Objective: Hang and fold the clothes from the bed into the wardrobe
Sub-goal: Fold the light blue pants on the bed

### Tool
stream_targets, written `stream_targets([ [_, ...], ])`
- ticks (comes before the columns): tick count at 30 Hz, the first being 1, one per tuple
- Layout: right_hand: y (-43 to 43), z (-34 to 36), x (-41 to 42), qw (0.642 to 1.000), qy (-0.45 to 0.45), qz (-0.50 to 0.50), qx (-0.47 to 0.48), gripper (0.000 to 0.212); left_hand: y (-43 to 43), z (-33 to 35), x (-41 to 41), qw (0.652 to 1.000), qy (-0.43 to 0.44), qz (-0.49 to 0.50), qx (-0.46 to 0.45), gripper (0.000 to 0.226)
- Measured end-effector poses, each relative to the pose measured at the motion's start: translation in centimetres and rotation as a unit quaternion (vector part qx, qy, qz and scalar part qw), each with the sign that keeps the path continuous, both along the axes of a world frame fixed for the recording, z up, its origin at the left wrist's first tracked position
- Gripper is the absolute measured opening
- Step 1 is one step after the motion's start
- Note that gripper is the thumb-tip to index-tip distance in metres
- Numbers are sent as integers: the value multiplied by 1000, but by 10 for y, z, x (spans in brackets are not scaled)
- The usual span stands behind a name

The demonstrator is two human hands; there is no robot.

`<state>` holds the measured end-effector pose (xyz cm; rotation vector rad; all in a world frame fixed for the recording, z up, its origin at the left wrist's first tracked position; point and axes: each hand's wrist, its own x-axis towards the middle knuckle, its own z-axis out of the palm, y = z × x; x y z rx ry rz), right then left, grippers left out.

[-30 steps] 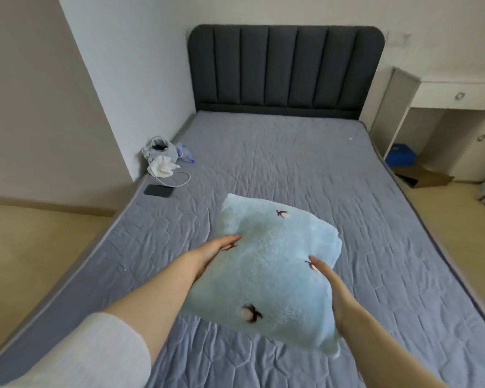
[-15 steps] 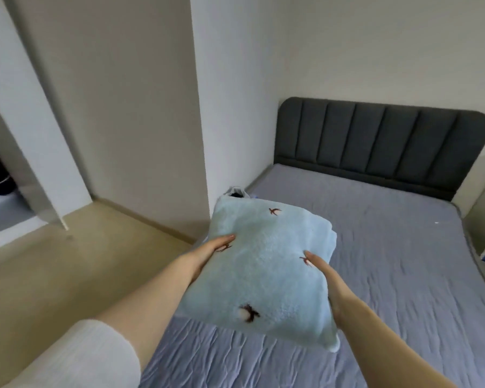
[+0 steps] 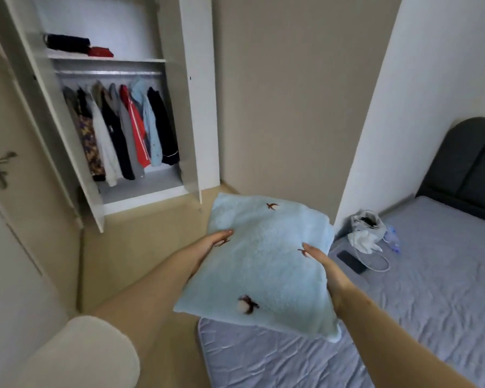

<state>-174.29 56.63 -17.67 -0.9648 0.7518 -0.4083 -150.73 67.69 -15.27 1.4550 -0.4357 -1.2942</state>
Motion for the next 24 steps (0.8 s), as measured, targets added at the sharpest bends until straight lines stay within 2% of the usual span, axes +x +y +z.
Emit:
stream_targets([
  [5, 14, 1, 124, 998, 4, 65, -3, 52, 43, 6, 106, 998, -6, 69, -5, 20],
  [9, 26, 8, 210, 992, 11, 124, 6, 42, 79, 7, 175, 991, 9, 129, -21, 20],
  [16, 32, 11, 338, 982, 13, 187, 1, 53, 120, 5, 267, 980, 14, 197, -19, 25],
  [19, 26, 5, 392, 975, 9, 222, 25, 47, 123, 4, 307, 973, 16, 227, -27, 25],
  [24, -15, 3, 491, 968, -2, 251, 5, 54, 86, 10, 398, 963, 2, 264, -57, 23],
])
